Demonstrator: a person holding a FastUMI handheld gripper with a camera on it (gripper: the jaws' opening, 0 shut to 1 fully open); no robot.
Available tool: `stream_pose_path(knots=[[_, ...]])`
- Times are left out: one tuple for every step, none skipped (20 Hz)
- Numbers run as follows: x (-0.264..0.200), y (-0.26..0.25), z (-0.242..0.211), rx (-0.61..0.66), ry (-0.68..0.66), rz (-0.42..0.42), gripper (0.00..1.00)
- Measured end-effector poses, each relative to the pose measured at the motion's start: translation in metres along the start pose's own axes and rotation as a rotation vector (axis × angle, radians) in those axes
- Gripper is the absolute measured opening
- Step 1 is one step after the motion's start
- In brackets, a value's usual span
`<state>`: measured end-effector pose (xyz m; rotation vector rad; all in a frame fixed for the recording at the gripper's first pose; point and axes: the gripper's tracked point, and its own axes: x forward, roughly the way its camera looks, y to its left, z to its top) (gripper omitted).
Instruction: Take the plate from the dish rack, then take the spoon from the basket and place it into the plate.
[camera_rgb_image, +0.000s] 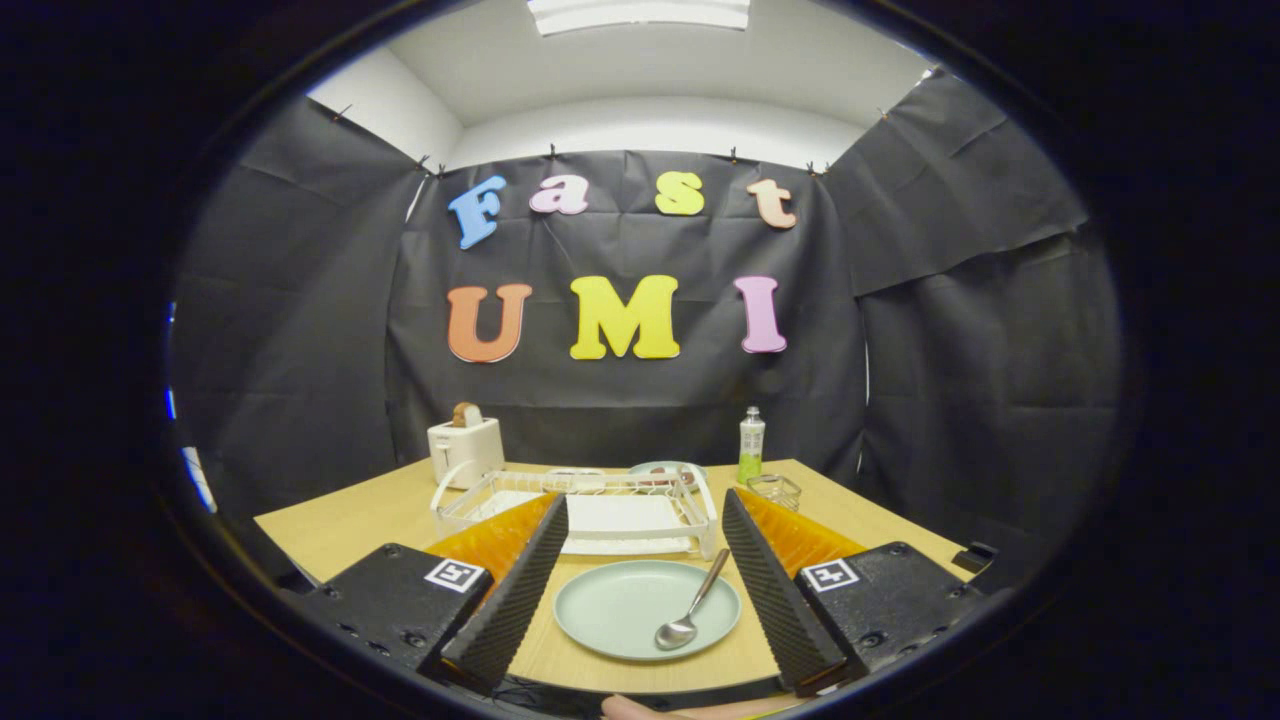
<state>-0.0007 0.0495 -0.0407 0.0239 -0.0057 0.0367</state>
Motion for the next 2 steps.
stream_pose_path(knots=[[-0.0006, 0.0009, 0.0006, 0.000, 0.001, 0.002, 0.99], [-0.0012, -0.0008, 0.0003, -0.001, 0.001, 0.000, 0.99]])
